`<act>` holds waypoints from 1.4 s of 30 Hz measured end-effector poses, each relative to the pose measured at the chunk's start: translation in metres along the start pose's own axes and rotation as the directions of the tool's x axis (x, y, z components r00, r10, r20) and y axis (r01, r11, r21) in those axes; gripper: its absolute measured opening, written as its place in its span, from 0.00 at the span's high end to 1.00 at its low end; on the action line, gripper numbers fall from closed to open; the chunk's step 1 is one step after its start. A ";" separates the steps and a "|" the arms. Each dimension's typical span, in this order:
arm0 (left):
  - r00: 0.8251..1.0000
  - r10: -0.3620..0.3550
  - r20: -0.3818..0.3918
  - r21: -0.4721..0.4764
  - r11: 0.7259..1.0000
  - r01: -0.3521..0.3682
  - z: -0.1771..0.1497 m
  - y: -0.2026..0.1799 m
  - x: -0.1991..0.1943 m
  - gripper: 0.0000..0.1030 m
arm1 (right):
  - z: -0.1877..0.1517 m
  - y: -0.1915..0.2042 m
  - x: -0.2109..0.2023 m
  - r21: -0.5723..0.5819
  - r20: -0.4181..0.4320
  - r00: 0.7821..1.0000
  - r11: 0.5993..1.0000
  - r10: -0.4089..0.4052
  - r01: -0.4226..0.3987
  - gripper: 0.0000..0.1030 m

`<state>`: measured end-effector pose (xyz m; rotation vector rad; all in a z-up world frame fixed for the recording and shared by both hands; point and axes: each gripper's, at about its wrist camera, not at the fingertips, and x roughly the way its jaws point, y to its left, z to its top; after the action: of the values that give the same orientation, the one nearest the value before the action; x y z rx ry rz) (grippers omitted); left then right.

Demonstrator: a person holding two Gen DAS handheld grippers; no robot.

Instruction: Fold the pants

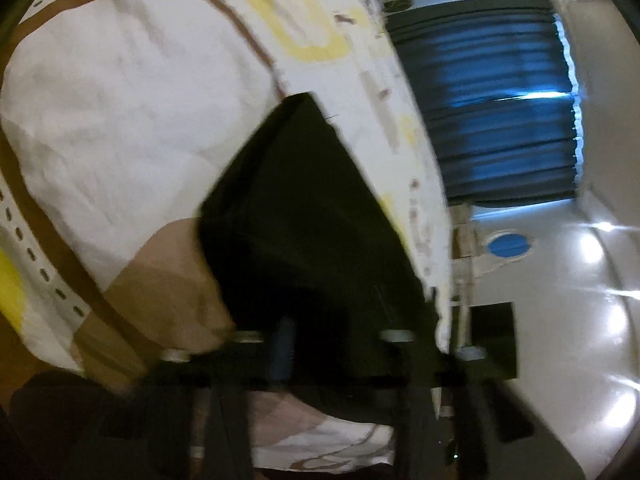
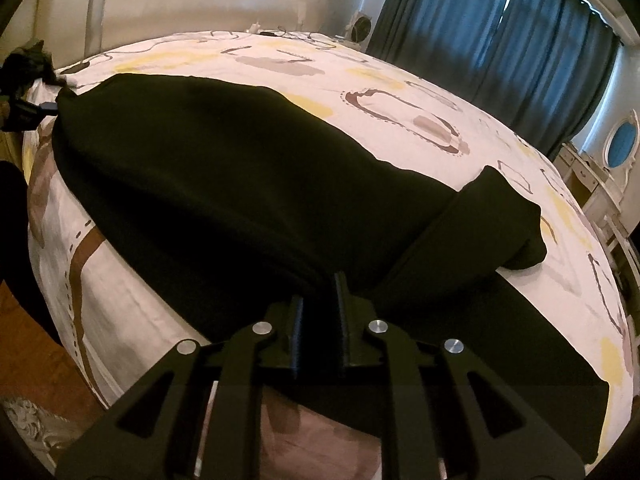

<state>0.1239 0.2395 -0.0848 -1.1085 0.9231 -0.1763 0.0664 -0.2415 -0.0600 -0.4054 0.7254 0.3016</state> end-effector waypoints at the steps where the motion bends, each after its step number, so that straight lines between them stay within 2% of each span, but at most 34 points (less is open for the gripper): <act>1: 1.000 0.005 0.000 -0.012 1.000 -0.005 0.000 0.003 0.001 0.91 | 0.000 0.000 0.000 -0.002 0.002 1.000 1.000 -0.004 0.004 0.86; 4: 1.000 0.012 0.013 -0.021 1.000 -0.011 0.001 0.007 0.002 0.93 | 0.000 0.004 -0.002 -0.026 0.014 1.000 0.999 -0.027 0.028 0.88; 8: 0.998 -0.021 0.060 -0.006 1.000 0.021 -0.004 0.003 -0.011 0.93 | 0.005 0.006 -0.015 -0.027 0.058 0.997 0.998 -0.053 0.055 0.90; 13: 0.996 -0.041 0.085 0.012 0.999 0.040 -0.010 0.002 -0.023 0.93 | 0.005 0.008 -0.031 -0.021 0.080 0.995 0.998 -0.051 0.053 0.90; 23: 0.999 0.028 0.043 -0.004 1.000 -0.027 -0.010 0.030 -0.009 0.93 | -0.017 0.026 -0.021 -0.051 0.008 1.000 0.998 -0.024 0.025 0.90; 25: 0.999 0.027 0.037 0.000 1.000 -0.027 -0.010 0.031 -0.010 0.91 | -0.017 0.023 -0.023 -0.026 0.013 1.000 1.000 -0.012 0.012 0.88; 27: 0.999 0.030 0.030 0.021 0.999 -0.031 -0.010 0.028 -0.014 0.89 | -0.013 0.013 -0.029 0.031 0.024 0.999 0.999 0.030 -0.030 0.85; 29: 0.997 0.062 0.039 0.069 0.996 -0.065 -0.012 0.022 -0.022 0.84 | -0.006 0.000 -0.038 0.107 0.041 0.996 0.990 0.085 -0.089 0.82; 31: 0.980 0.175 0.095 0.150 0.971 -0.187 -0.016 0.011 -0.036 0.44 | 0.008 -0.015 -0.046 0.169 0.060 0.992 0.978 0.110 -0.119 0.73; 32: 0.968 0.215 0.133 0.189 0.953 -0.237 -0.018 0.005 -0.041 0.38 | 0.017 -0.025 -0.049 0.197 0.070 0.992 0.973 0.107 -0.119 0.61; 33: 0.950 0.255 0.179 0.246 0.923 -0.295 -0.021 -0.003 -0.047 0.33 | 0.023 -0.033 -0.051 0.224 0.081 0.990 0.965 0.118 -0.133 0.52; 34: 0.935 0.283 0.212 0.285 0.898 -0.336 -0.022 -0.011 -0.050 0.29 | 0.032 -0.045 -0.053 0.267 0.103 0.984 0.949 0.144 -0.167 0.50; 35: 0.912 0.313 0.265 0.335 0.857 -0.392 -0.024 -0.022 -0.053 0.27 | 0.043 -0.062 -0.054 0.329 0.130 0.975 0.920 0.179 -0.213 0.41; 36: 0.896 0.325 0.302 0.360 0.832 -0.423 -0.025 -0.029 -0.054 0.23 | 0.055 -0.079 -0.053 0.391 0.138 0.967 0.885 0.216 -0.253 0.28; 38: 0.865 0.325 0.382 0.409 0.780 -0.473 -0.028 -0.047 -0.055 0.18 | 0.074 -0.107 -0.052 0.477 0.164 0.951 0.823 0.262 -0.309 0.26; 39: 0.852 0.313 0.420 0.436 0.754 -0.492 -0.029 -0.057 -0.054 0.17 | 0.084 -0.122 -0.052 0.519 0.184 0.930 0.771 0.319 -0.368 0.25; 41: 0.839 0.296 0.456 0.477 0.714 -0.511 -0.029 -0.073 -0.048 0.17 | 0.097 -0.139 -0.053 0.563 0.184 0.891 0.699 0.415 -0.441 0.24; 42: 0.843 0.288 0.455 0.499 0.702 -0.509 -0.028 -0.078 -0.042 0.17 | 0.103 -0.145 -0.057 0.571 0.180 0.905 0.708 0.386 -0.416 0.24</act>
<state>0.1014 0.2063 -0.0015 -0.2930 0.6926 0.0936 0.1440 -0.3295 0.0855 0.3821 0.8181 0.4701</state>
